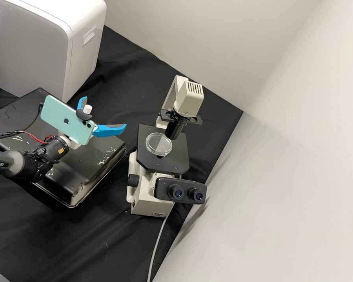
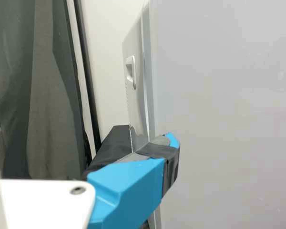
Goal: Place the petri dish on the bench
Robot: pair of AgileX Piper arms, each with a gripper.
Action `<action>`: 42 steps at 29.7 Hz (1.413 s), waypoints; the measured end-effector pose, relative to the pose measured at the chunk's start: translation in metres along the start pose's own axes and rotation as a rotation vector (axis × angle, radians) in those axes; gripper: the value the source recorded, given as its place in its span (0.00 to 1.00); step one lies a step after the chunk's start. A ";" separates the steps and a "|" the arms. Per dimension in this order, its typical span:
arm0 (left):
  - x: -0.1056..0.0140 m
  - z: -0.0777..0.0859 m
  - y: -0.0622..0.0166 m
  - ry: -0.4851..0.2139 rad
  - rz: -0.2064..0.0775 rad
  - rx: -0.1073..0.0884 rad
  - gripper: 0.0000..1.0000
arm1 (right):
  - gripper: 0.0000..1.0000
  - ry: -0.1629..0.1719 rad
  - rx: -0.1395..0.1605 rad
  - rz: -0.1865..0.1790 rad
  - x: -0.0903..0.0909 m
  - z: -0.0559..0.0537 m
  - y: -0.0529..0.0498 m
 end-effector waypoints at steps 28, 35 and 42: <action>-0.051 0.052 -0.0104 -0.344 0.008 0.037 1.00 | 1.00 0.000 0.000 0.000 0.000 0.000 0.000; -0.085 0.055 -0.0098 -0.483 0.020 0.039 1.00 | 1.00 0.000 0.000 0.000 0.000 0.000 0.000; -0.109 0.062 -0.0139 -0.566 0.012 0.043 1.00 | 1.00 0.000 0.000 0.000 0.000 0.000 0.000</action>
